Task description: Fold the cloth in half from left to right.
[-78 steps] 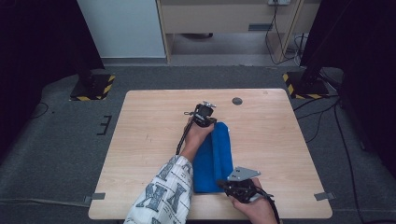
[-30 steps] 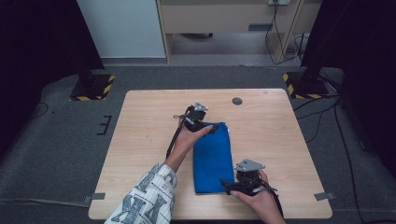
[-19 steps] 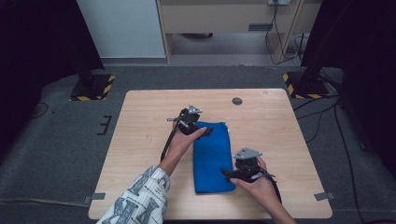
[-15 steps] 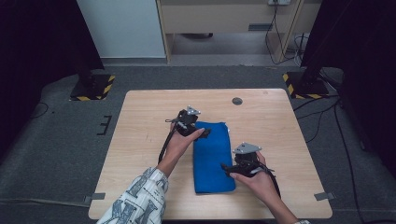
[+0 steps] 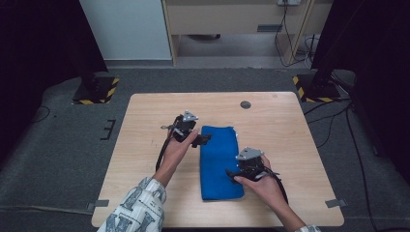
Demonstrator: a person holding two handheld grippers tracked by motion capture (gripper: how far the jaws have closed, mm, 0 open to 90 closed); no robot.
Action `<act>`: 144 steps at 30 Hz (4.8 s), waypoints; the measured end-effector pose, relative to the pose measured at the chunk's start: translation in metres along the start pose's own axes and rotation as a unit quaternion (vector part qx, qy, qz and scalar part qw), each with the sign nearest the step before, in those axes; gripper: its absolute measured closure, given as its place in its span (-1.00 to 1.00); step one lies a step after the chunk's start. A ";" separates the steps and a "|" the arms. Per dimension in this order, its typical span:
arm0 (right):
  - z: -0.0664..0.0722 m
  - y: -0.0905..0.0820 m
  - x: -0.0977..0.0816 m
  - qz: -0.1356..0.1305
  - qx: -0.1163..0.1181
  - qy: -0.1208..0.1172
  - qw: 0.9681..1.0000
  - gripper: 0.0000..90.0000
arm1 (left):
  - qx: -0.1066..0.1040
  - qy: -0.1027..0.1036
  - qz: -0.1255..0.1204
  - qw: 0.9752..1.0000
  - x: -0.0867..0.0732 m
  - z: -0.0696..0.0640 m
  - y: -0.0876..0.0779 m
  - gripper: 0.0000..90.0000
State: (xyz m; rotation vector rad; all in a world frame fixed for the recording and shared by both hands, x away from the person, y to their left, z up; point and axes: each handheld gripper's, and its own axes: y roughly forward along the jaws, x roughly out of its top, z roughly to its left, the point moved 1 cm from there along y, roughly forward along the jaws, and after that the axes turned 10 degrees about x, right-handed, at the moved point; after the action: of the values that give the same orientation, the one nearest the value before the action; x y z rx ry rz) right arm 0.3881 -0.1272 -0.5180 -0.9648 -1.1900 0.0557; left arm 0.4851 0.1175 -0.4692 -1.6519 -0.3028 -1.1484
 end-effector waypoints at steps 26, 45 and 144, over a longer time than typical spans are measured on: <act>-0.049 -0.005 0.054 -0.007 -0.009 0.051 0.999 -0.07 | 0.025 0.031 0.040 0.998 -0.010 0.000 0.003 -0.81; -0.098 0.009 0.078 -0.016 -0.054 0.100 0.993 0.56 | 0.025 -0.018 0.033 0.999 -0.013 0.018 0.013 -0.75; -0.111 0.026 0.088 -0.051 -0.002 0.117 0.992 0.91 | 0.032 0.005 -0.007 0.999 0.013 0.000 0.044 0.92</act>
State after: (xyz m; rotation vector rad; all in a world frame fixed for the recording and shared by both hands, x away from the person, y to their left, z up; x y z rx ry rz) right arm 0.5251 -0.1334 -0.4733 -0.8865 -1.0204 -0.1385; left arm 0.5217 0.0948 -0.4851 -1.5898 -0.3418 -1.1450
